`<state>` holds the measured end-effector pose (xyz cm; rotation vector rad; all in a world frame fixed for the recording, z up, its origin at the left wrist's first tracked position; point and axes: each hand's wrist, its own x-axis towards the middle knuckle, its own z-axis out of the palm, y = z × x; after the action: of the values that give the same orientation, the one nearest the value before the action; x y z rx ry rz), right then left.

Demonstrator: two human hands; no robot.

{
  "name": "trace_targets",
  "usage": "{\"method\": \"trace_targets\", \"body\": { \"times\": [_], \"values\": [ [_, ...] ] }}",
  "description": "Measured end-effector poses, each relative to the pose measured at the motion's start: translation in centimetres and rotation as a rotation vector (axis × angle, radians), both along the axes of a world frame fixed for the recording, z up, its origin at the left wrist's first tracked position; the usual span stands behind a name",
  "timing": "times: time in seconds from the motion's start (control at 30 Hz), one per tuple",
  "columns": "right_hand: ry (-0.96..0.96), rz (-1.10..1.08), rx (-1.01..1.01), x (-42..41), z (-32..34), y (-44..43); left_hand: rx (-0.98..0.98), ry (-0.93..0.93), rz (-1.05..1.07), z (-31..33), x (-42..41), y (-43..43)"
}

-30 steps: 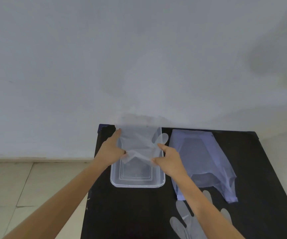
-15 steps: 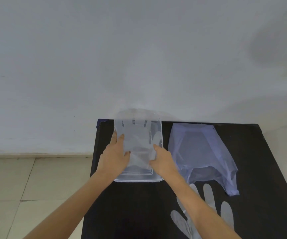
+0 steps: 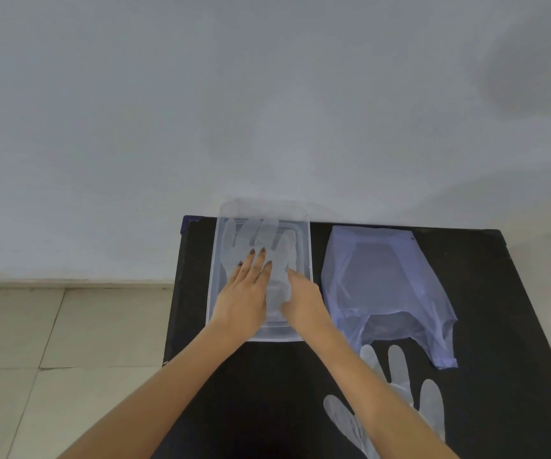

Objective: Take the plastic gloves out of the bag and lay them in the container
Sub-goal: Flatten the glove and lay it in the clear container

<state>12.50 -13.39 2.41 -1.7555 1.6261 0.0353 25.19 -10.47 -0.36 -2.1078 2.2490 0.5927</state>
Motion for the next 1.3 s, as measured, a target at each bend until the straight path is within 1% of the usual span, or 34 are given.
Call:
{"method": "trace_targets", "body": {
  "times": [0.17, 0.23, 0.47, 0.57, 0.63, 0.7, 0.77, 0.83, 0.9, 1.0, 1.07, 1.17, 1.3],
  "values": [
    [0.032, 0.021, -0.012, 0.5, -0.8, -0.1, 0.239, -0.006, -0.011, -1.8, 0.6, -0.7],
    [0.02, 0.022, -0.002, 0.6, -1.0, -0.2, 0.305, -0.004, -0.022, -2.5, 0.6, -0.8],
    [-0.037, -0.022, 0.024, 0.7, -1.1, 0.4, 0.384, 0.0, -0.001, -4.3, 0.6, -0.3],
    [-0.051, -0.01, -0.006, -0.1, 0.2, 0.9, 0.387, 0.01, 0.001, -4.6, 0.6, -0.3],
    [-0.069, -0.017, -0.09, -1.2, 1.5, 1.3, 0.388, -0.009, -0.023, -4.8, 0.7, -0.2],
    [-0.131, -0.101, -0.208, -2.4, 2.6, 1.5, 0.362, -0.057, -0.065, -5.0, 1.0, -0.1],
    [-0.229, -0.232, -0.319, -3.5, 3.3, 1.0, 0.313, -0.08, -0.094, -5.0, 1.3, -0.2],
    [-0.283, -0.333, -0.359, -4.4, 3.5, 0.3, 0.26, -0.083, -0.123, -5.0, 1.3, -0.4],
    [-0.279, -0.364, -0.309, -5.0, 3.0, -0.5, 0.252, -0.098, -0.163, -5.0, 1.1, -0.8],
    [-0.282, -0.356, -0.143, -5.1, 1.9, -1.1, 0.312, -0.136, -0.207, -5.1, 1.0, -1.2],
    [-0.299, -0.348, -0.083, -4.9, 1.4, -1.2, 0.348, -0.155, -0.225, -5.3, 1.2, -1.3],
    [-0.328, -0.352, -0.066, -4.5, 0.7, -1.0, 0.308, -0.12, -0.238, -5.2, 1.2, -1.2],
    [-0.354, -0.365, -0.064, -4.4, -0.1, -1.0, 0.201, -0.07, -0.346, -5.0, 0.2, -1.8]
  ]
}}
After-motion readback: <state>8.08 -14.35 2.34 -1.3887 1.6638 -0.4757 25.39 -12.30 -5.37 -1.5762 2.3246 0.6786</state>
